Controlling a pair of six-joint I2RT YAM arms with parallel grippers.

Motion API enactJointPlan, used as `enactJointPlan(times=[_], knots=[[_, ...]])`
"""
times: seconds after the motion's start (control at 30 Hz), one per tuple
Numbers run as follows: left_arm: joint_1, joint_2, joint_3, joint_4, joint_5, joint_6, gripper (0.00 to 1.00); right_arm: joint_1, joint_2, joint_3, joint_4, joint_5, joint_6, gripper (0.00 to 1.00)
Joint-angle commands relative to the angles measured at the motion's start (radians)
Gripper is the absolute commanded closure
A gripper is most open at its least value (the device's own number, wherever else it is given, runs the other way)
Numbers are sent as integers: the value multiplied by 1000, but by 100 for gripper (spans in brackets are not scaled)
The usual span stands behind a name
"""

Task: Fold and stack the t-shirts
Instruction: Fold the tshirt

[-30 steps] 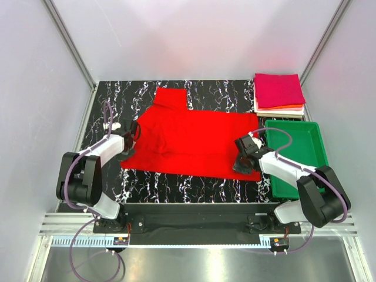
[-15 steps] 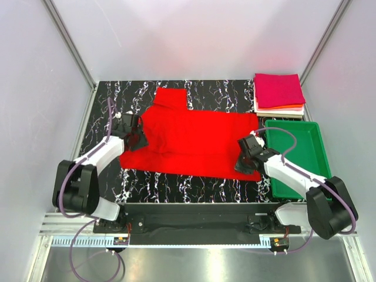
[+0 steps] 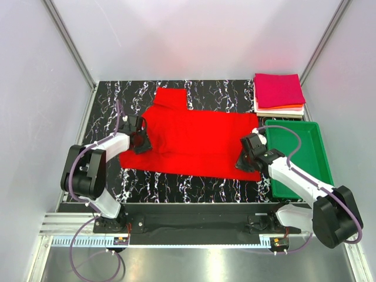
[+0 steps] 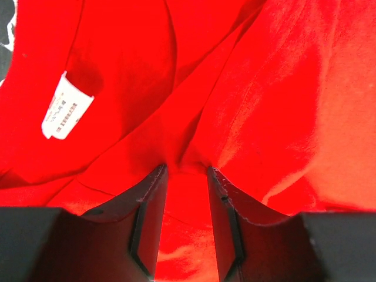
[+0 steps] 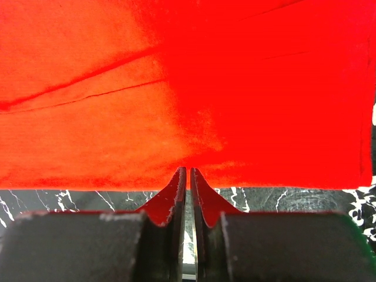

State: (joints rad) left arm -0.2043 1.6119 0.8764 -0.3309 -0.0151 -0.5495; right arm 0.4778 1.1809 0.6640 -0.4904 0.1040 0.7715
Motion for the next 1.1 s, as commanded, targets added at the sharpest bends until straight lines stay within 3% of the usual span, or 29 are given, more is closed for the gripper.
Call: enactJointPlan(times=[0.0, 0.33, 0.73, 0.8, 0.93, 1.07], knots=[[0, 23, 50, 47, -3, 13, 61, 5, -24, 40, -13, 16, -5, 87], [-7, 29, 91, 3, -9, 25, 69, 5, -15, 43, -13, 25, -6, 87], [-35, 49, 119, -16, -45, 20, 71, 5, -7, 37, -11, 28, -9, 87], [-41, 55, 124, -17, -43, 22, 75, 4, -23, 32, -11, 33, -6, 87], [-50, 51, 133, -17, -43, 20, 97, 5, -41, 28, -14, 36, -1, 86], [-66, 40, 165, -16, -37, 19, 100, 5, -56, 28, -13, 33, -3, 86]])
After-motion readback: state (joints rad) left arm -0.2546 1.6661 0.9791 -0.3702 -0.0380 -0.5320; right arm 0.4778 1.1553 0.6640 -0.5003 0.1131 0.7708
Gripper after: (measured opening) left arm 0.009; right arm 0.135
